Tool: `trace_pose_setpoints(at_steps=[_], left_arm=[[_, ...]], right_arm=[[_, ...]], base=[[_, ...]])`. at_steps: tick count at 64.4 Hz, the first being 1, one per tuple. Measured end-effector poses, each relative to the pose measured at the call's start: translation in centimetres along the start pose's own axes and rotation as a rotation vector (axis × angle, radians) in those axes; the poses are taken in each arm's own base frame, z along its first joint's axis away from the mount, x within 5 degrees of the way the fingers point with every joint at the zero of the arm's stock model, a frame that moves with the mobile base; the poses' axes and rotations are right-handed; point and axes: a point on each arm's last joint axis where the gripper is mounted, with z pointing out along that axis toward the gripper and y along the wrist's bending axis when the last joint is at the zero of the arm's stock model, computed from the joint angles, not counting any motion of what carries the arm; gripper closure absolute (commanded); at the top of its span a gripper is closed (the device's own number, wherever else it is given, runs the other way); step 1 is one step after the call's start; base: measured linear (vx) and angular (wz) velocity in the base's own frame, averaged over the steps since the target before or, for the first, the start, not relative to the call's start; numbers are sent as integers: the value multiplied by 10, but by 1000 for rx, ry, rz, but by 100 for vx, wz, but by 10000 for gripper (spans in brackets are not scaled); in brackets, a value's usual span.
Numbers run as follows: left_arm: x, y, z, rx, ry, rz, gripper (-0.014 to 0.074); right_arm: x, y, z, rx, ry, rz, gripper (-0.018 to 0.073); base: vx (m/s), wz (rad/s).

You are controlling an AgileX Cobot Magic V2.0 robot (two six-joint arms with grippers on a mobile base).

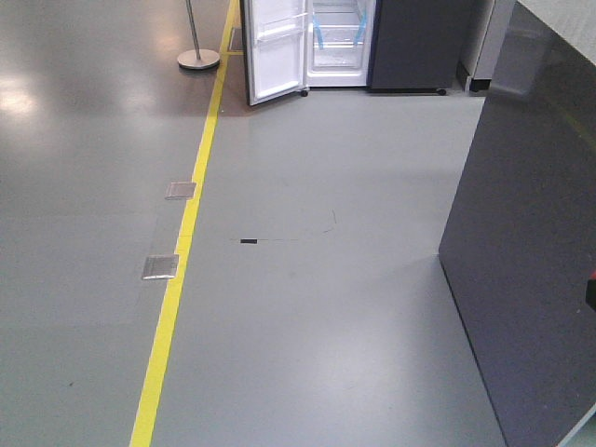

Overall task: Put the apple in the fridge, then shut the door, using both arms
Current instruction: 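Drive toward the open white refrigerator with the apple held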

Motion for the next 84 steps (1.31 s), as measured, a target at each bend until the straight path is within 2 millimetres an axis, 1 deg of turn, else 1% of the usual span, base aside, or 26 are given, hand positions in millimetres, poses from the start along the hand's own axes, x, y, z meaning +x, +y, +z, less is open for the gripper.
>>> trace_pose_setpoints(at_steps=[26, 84], left_arm=[[0, 0, 0, 0, 0, 0, 602], [0, 0, 0, 0, 0, 0, 602]], right_arm=[[0, 0, 0, 0, 0, 0, 372], [0, 0, 0, 0, 0, 0, 372]], base=[[10, -6], [9, 5]])
